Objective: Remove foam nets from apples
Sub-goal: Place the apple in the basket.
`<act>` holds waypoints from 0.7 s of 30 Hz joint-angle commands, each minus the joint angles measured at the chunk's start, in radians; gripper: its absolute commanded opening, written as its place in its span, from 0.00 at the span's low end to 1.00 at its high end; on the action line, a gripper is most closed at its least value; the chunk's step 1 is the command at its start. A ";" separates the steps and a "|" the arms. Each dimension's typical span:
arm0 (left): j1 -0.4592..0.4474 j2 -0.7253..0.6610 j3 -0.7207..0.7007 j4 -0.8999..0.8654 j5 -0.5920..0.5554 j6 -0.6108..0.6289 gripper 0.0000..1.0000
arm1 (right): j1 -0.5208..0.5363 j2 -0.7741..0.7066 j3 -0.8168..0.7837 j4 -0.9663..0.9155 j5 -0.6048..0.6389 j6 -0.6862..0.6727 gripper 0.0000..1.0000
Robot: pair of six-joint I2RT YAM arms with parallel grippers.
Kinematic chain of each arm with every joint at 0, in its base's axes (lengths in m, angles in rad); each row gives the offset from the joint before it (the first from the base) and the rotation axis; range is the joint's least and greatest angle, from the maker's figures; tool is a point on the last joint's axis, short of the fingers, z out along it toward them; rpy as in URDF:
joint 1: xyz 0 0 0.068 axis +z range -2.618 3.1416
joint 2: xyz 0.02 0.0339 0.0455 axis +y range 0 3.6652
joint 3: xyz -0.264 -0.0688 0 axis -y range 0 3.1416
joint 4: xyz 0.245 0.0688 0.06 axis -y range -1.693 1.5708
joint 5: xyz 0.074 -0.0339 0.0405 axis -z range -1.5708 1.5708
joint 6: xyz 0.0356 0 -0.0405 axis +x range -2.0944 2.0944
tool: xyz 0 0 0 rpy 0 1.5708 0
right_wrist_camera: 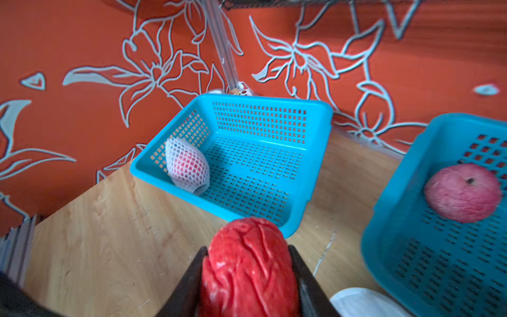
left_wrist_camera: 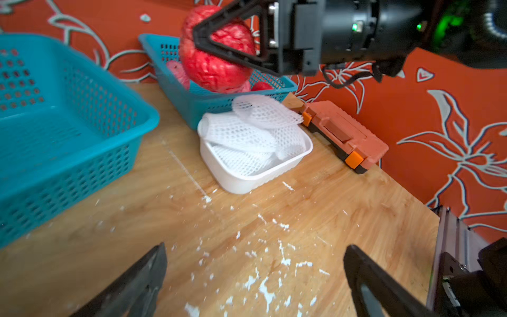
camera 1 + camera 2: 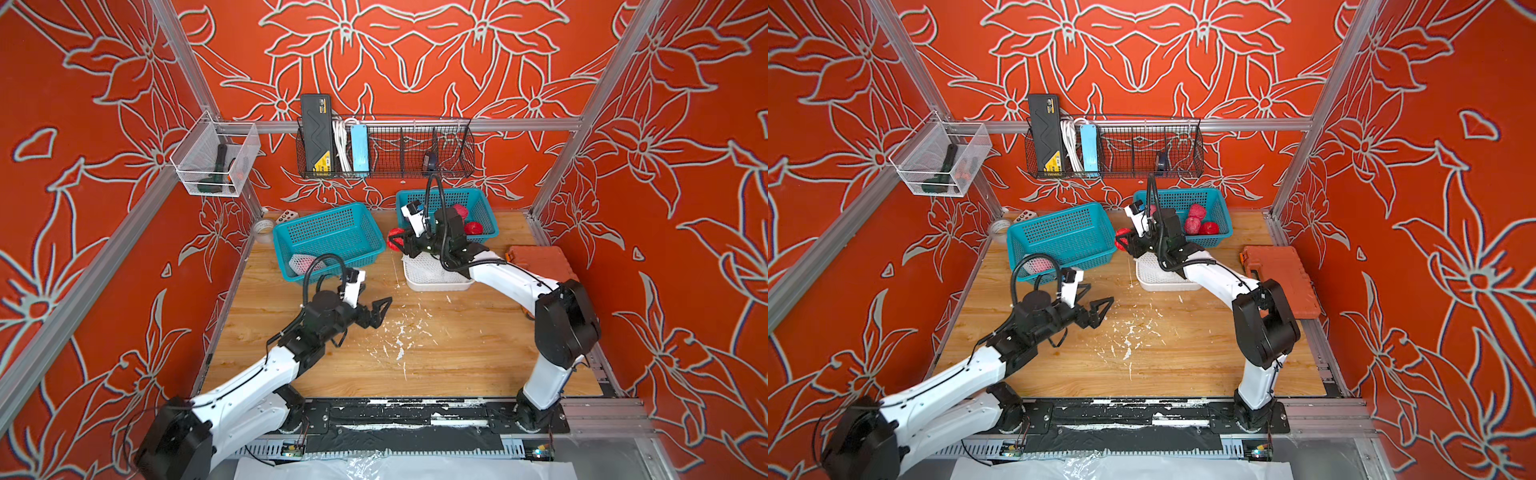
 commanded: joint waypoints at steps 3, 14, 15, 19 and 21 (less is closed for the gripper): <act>-0.012 0.249 0.201 0.103 0.060 0.106 0.98 | -0.177 0.149 0.188 -0.133 0.055 0.046 0.30; 0.062 0.431 0.347 0.150 -0.021 0.070 0.98 | -0.322 0.528 0.592 -0.280 0.138 0.059 0.31; 0.082 0.432 0.342 0.162 0.013 0.058 0.98 | -0.323 0.558 0.635 -0.307 0.149 0.048 0.31; 0.122 0.415 0.322 0.146 -0.004 0.054 0.98 | -0.327 0.688 0.824 -0.430 0.181 0.031 0.37; 0.149 0.410 0.311 0.142 -0.025 0.028 0.98 | -0.327 0.726 0.865 -0.429 0.196 0.033 0.47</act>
